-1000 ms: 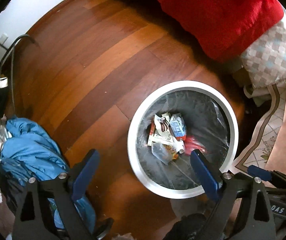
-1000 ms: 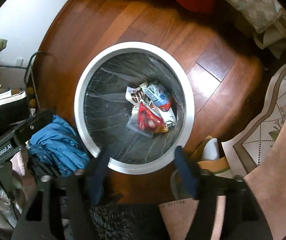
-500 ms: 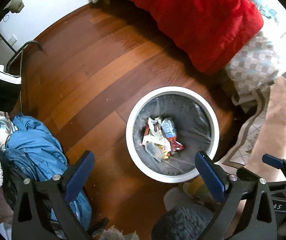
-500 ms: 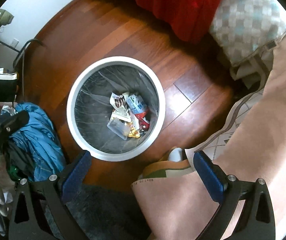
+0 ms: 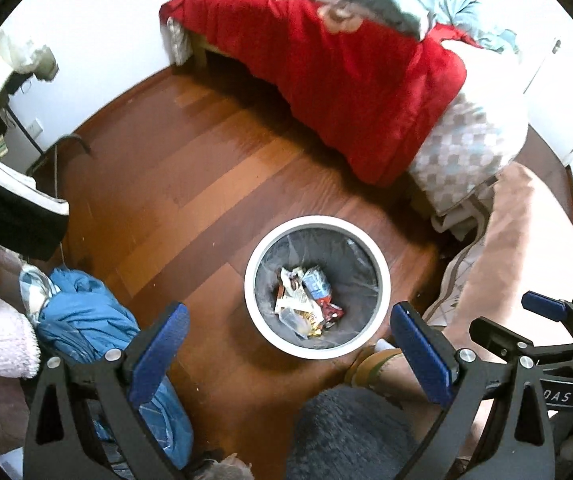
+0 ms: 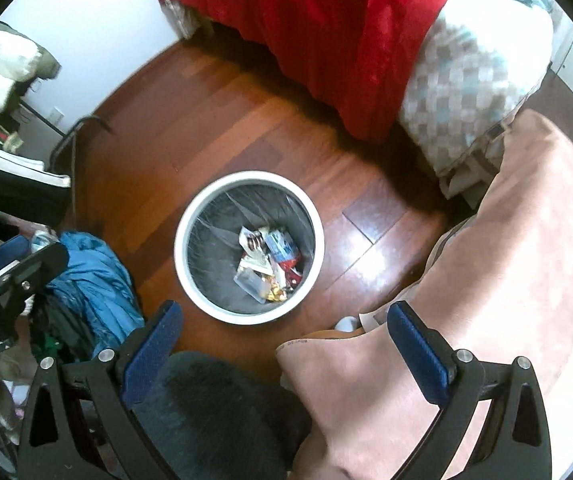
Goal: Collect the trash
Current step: 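Move both tools back over the table, then grasp the red Coca-Cola can with the right tool while the left tool grasps the bread crust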
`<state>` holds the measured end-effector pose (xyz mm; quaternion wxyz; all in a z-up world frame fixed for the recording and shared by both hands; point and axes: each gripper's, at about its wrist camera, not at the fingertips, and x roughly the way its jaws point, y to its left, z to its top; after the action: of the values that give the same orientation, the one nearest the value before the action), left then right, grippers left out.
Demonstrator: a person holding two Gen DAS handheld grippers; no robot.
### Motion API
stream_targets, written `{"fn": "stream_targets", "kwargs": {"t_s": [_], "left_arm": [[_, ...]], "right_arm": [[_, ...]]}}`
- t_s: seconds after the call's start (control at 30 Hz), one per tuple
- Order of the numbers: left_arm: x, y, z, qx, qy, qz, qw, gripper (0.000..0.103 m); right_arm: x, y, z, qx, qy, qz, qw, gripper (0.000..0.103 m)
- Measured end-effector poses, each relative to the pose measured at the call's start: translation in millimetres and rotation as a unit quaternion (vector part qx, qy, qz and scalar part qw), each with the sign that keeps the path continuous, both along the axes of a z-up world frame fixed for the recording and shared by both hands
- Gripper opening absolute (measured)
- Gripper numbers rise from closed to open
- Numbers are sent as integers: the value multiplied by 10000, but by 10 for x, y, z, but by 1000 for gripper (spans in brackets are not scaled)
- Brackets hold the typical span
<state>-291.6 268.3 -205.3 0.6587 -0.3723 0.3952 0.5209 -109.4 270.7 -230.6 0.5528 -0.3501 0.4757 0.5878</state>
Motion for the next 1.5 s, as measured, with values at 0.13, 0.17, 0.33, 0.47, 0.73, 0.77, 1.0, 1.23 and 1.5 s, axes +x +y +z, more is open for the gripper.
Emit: {"fn": "stream_targets", "kwargs": {"t_s": [0.13,0.17,0.33,0.47,0.73,0.77,1.0,1.23,1.5], "left_arm": [[47,-166,307,244,-60,-49,9997,103],[61,-197,375,295,-88,-59,9995,103],[249,-364,727,591,-168,-170,9980,103],[552,-479,946,806,-174,-343,9960,103],[1971,-643,717,691,-176,-1185,9904,103],[2257,-678,601,608,-122,-1324,9893,103],[4055,-970,-279,224,523,-2323,9710,103],[4932,-1118,-733,137,904,-2694,9587,103],[5205,-1054,-915,57,1061,-2767,9551,103]], "right_arm": [[91,-207,405,385,193,-86,9990,103],[117,-255,492,461,259,-114,9985,103],[389,-591,934,875,732,-319,9930,103],[766,-892,1178,1157,1007,-627,9862,103],[2220,-1579,1100,910,383,-1718,9802,103],[2401,-1639,1042,799,203,-1811,9800,103],[4137,-2056,430,-270,-903,-2367,9670,103],[4995,-1769,-115,-932,-1814,-1379,9692,103],[5087,-1334,-742,-1619,-1859,-170,9690,103]]}}
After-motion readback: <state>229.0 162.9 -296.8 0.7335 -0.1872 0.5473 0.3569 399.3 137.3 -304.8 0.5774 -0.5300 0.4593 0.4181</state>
